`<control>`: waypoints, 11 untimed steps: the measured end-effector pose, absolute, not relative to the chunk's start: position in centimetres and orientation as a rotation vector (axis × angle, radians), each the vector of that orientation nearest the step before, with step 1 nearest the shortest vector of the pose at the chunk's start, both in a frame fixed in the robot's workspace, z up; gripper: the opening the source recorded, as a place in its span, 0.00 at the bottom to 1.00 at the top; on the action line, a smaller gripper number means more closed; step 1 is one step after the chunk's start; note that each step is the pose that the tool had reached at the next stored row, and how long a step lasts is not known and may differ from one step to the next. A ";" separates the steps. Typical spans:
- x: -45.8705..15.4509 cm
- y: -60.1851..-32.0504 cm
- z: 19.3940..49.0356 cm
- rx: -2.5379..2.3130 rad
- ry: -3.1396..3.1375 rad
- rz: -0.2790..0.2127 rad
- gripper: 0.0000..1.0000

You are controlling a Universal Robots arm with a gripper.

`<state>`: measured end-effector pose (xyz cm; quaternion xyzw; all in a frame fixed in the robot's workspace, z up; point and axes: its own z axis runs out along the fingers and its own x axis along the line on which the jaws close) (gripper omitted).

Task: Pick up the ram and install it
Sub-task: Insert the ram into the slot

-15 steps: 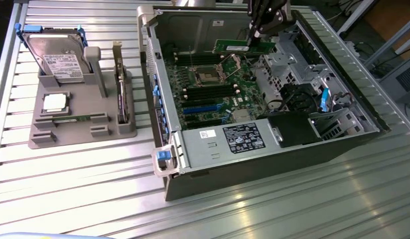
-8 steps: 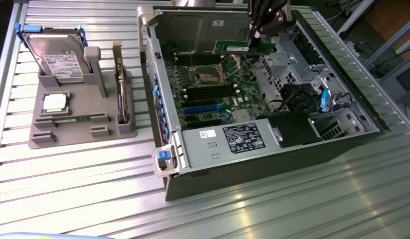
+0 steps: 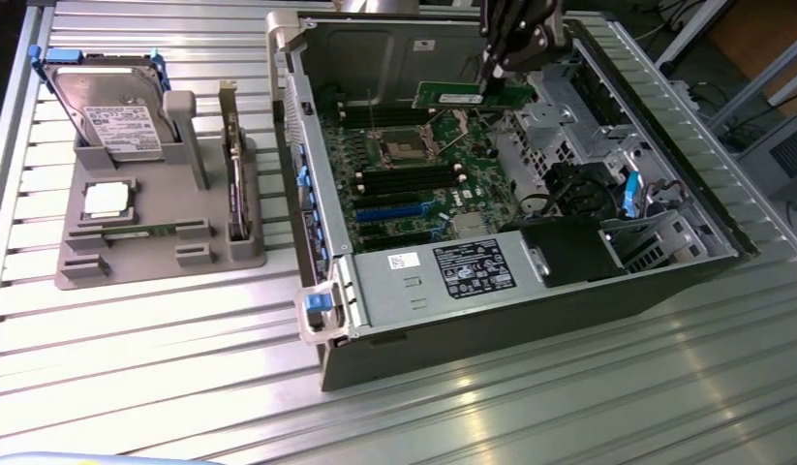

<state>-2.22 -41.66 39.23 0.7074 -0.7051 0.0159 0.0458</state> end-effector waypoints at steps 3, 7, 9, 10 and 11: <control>-2.2 -41.7 39.1 2.160 -2.153 0.048 0.12; -2.2 -41.7 38.7 2.160 -2.153 0.049 0.12; -2.2 -41.7 38.6 2.160 -2.153 0.049 0.12; -2.2 -41.7 38.6 2.160 -2.153 0.049 0.12; -2.2 -41.7 38.5 2.160 -2.153 0.049 0.12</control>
